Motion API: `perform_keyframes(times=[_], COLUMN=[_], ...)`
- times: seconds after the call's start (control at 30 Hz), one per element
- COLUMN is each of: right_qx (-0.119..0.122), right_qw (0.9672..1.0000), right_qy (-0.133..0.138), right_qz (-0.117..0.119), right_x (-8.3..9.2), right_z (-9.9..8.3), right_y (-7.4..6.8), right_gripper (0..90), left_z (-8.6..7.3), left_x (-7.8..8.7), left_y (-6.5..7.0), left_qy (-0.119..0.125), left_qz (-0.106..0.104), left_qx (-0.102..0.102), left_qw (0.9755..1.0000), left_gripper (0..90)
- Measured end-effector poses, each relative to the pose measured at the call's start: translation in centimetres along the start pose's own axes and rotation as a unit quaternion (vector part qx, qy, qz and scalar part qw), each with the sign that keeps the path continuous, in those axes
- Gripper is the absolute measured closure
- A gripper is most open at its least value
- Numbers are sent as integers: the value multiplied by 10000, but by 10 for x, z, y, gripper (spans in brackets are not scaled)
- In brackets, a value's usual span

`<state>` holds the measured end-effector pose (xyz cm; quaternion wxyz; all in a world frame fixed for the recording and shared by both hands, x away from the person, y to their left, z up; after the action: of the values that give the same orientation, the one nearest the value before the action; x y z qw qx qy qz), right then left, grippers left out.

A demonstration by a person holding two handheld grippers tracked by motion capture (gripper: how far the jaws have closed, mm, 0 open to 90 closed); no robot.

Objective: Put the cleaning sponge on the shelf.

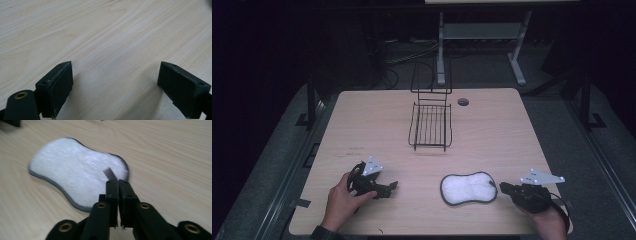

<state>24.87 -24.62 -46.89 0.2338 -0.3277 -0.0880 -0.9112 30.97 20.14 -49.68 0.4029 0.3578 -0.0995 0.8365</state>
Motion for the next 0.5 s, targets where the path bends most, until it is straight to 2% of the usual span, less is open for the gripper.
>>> perform_keyframes(times=[0.13,0.33,0.5], right_qx=[94,248,337], right_qw=[9994,9983,9975], right_qy=[14,-148,-322], right_qz=[336,501,538], right_x=[-2,-8,-15], right_z=[6,6,4], right_y=[-14,-25,-28], right_gripper=[898,897,897], left_z=[0,0,0], left_x=[0,0,0], left_y=[0,0,0], left_qy=[0,0,0], left_qz=[0,0,0], left_qx=[-1,-1,0], left_qw=[10000,10000,10000], left_gripper=[122,122,123])
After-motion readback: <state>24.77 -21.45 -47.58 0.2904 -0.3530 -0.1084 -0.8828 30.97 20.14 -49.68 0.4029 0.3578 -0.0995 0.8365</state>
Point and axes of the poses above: each handheld gripper's, and its own axes: x roughly backward along the jaws, z roughly out of its top, y roughly to its right, the point moved 3 cm from there along -x, roughly forward along the jaws, and after that the axes turned 11 degrees about -z, right-handed, at the moved point
